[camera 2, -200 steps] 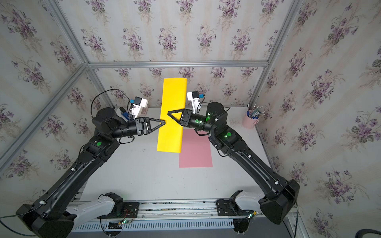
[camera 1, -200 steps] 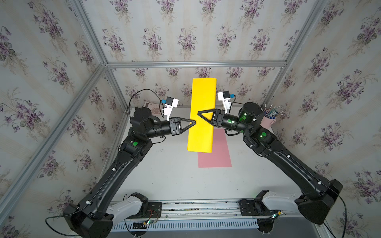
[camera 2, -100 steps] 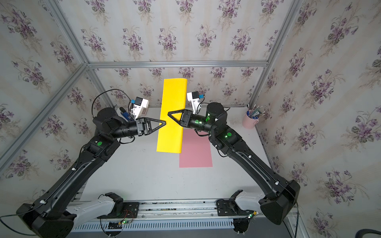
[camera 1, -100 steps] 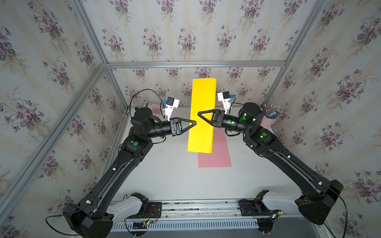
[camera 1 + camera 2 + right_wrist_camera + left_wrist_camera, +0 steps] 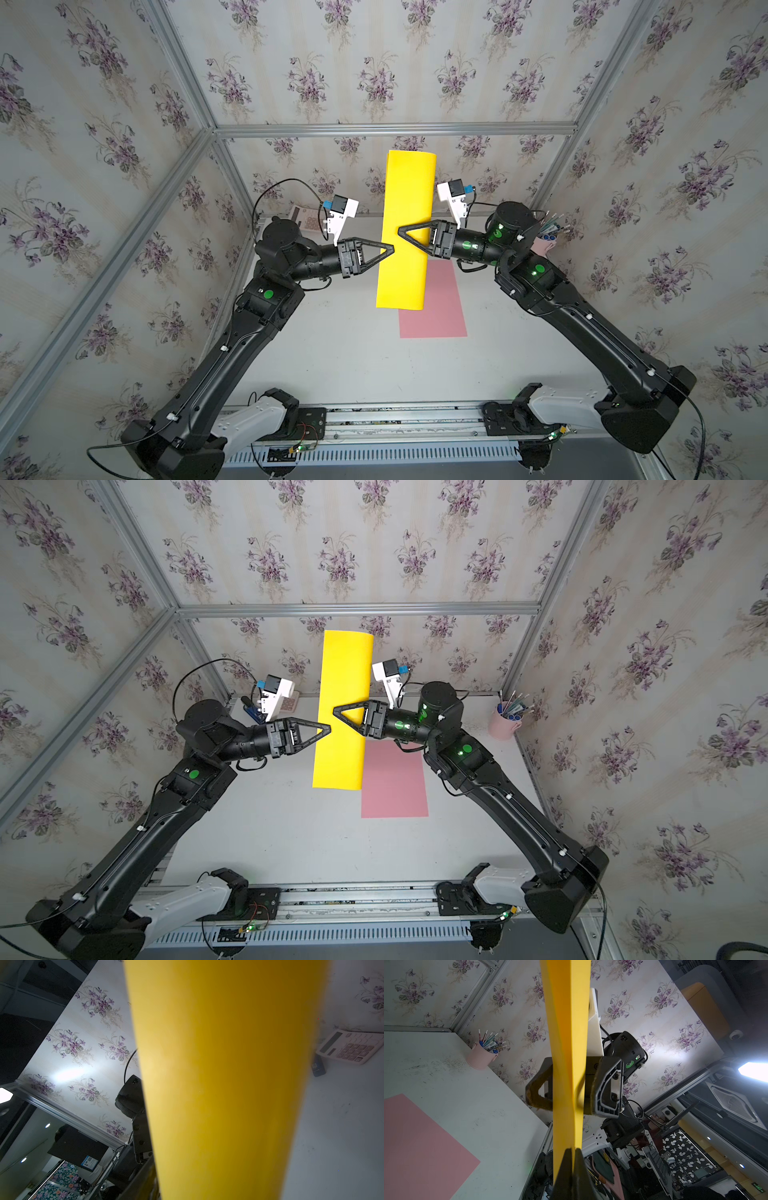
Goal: Fold the rectangular paper in half along the long edge
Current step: Fold the paper.
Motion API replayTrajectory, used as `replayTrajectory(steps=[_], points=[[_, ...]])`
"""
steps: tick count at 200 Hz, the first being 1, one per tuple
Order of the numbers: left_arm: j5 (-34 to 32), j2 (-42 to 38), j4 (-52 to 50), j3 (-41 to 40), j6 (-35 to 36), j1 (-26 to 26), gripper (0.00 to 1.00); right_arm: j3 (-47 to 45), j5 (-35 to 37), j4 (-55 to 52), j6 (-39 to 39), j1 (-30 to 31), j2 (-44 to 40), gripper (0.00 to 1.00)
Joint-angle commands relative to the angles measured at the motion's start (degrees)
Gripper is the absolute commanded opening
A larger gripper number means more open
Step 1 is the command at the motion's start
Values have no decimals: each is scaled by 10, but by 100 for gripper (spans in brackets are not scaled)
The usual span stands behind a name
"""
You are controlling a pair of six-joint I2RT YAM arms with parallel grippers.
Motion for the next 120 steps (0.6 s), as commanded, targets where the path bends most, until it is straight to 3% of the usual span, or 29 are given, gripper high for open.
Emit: replayTrajectory(steps=[1, 28, 55, 120], points=[[-8, -8, 14, 4, 10, 0, 0, 6, -59, -4, -19, -3, -2, 56], [-16, -19, 25, 1, 7, 0, 0, 5, -80, -4, -25, -4, -9, 56], [-27, -28, 34, -2, 5, 0, 0, 2, -89, 5, -22, -6, -17, 48], [-39, -36, 61, -13, -10, 0, 0, -13, -123, 54, 0, -6, -30, 42]])
